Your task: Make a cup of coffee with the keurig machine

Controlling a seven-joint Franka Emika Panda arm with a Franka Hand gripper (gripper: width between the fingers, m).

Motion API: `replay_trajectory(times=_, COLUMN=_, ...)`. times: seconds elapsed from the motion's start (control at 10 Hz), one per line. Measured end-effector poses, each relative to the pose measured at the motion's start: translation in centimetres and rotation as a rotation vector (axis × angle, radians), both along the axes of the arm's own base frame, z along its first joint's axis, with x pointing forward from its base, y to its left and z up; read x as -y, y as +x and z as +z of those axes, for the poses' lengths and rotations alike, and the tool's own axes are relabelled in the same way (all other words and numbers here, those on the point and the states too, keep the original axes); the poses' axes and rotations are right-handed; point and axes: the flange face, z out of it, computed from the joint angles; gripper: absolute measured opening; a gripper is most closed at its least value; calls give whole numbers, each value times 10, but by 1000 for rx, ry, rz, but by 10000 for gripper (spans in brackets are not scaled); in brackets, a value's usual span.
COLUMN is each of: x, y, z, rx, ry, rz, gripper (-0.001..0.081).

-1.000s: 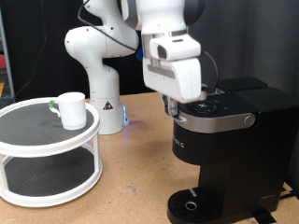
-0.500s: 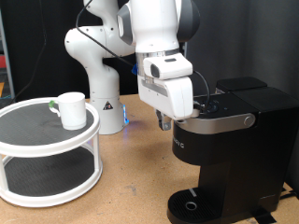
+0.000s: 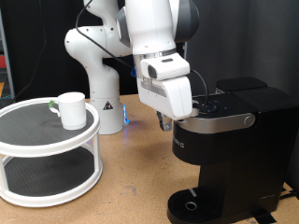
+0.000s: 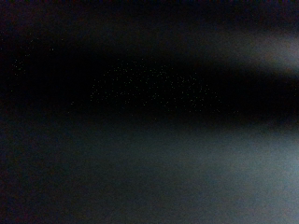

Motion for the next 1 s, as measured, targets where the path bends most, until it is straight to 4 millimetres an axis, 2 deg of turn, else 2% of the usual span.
replay_trajectory(times=0.5, x=6, y=1, z=6, rx=-4, ry=30, rz=-19, gripper=7)
replay_trajectory(times=1.0, x=30, y=10, z=72, rx=-9, ry=169, rz=-30, gripper=7)
